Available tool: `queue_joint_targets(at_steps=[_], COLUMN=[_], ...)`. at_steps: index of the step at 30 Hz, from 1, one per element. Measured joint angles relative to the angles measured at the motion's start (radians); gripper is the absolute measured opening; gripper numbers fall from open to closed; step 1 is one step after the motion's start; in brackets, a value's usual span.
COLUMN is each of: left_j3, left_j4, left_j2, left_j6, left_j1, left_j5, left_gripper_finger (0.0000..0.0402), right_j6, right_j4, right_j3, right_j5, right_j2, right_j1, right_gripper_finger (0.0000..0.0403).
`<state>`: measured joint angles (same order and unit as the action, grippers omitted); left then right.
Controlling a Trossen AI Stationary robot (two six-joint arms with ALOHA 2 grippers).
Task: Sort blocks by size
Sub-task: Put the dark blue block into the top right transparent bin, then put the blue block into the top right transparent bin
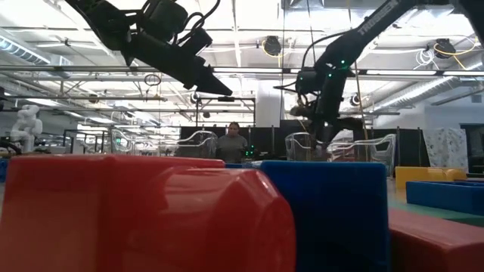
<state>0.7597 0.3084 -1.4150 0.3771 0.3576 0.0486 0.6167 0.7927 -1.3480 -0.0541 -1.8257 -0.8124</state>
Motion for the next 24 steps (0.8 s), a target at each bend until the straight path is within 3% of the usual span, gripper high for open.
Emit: queue_joint_targets(at_steps=[9, 14, 19, 24], left_j3=[0.000, 0.000, 0.000, 0.000], left_j4=[-0.002, -0.002, -0.003, -0.003], left_j2=[0.000, 0.000, 0.000, 0.000], left_j6=[0.003, 0.003, 0.003, 0.003], left_j1=[0.000, 0.000, 0.000, 0.000], left_j5=[0.000, 0.000, 0.000, 0.000], left_gripper_finger=[0.0084, 0.0084, 0.0084, 0.0084], right_j6=[-0.039, -0.061, -0.065, -0.091], right_j4=[0.074, 0.171, 0.170, 0.171], right_j3=[-0.135, -0.187, -0.190, -0.190], right_j5=[0.012, 0.096, 0.101, 0.102], right_j2=[-0.123, -0.177, -0.184, -0.184], right_j1=[0.004, 0.017, 0.019, 0.018], right_gripper_finger=[0.0078, 0.0110, 0.0144, 0.0151])
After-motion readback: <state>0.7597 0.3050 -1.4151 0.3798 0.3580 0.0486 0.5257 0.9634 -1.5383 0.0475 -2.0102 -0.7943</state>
